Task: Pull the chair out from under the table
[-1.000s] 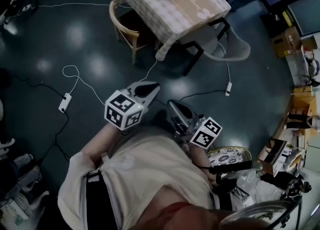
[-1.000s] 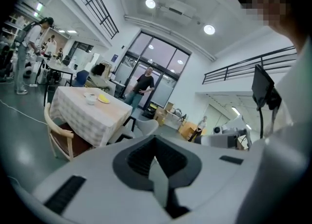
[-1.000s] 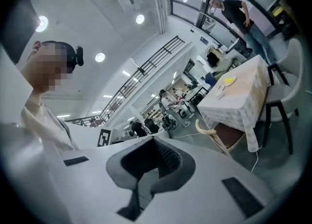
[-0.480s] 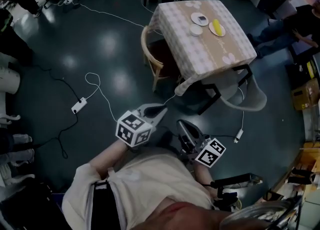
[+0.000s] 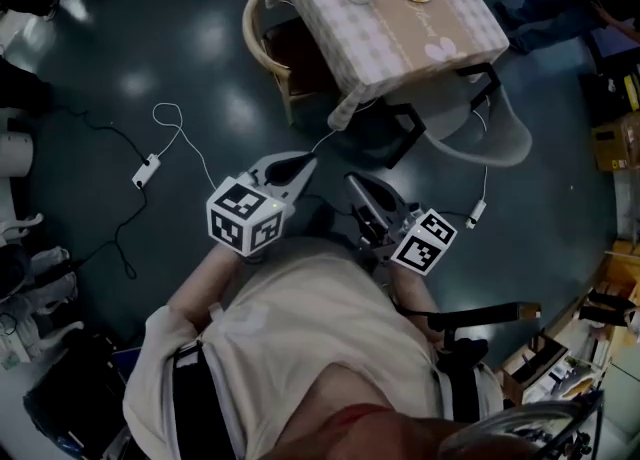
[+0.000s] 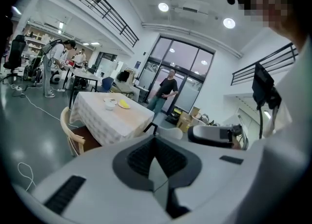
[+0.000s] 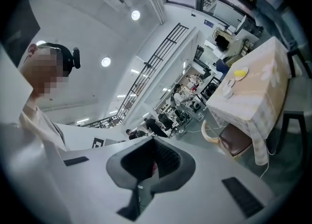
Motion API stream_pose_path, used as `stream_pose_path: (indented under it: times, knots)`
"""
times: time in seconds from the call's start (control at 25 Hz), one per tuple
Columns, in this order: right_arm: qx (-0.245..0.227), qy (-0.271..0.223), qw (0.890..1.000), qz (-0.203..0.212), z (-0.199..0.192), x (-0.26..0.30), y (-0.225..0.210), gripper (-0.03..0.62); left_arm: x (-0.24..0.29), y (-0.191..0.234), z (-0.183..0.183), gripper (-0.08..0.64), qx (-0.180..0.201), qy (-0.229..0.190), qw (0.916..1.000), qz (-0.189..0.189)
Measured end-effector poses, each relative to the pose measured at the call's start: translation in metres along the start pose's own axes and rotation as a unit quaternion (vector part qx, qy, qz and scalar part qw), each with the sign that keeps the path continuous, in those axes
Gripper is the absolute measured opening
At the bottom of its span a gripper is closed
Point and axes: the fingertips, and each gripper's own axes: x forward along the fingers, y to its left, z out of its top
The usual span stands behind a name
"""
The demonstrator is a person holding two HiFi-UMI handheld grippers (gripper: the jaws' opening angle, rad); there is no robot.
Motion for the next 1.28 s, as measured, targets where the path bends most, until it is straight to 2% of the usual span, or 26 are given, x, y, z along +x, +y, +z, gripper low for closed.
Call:
stream_pose_path:
  times: [0.2,0.44,0.6,0.88,1.08,1.28]
  knots:
    - [-0.004,0.012,1.0,0.016,0.016,-0.017,-0.016,0.009,0.021,-0.011,0.004,0.002,-0.002,0.012,0.9993,0.034]
    - [-0.011,0.036,0.999,0.006,0.017,-0.022,-0.045,0.009,0.037,-0.017,0.009,0.002,0.0,0.012,0.9976,0.068]
    - [-0.005,0.056,0.998,0.019,0.01,-0.014,-0.051,0.009,0.038,0.003,0.009,0.002,-0.014,0.011,0.995,0.099]
    - [-0.035,0.107,0.993,0.026,0.012,0.023,-0.058,0.009,0.033,0.047,0.025,0.002,-0.032,-0.02,0.9921,0.12]
    - [-0.039,0.115,0.993,0.015,0.021,0.058,-0.073,0.009,0.036,0.085,0.044,0.002,-0.039,-0.035,0.992,0.115]
    - [-0.061,0.153,0.986,0.005,0.02,0.093,-0.078,0.009,0.036,0.122,0.058,0.002,-0.063,-0.05,0.9914,0.102]
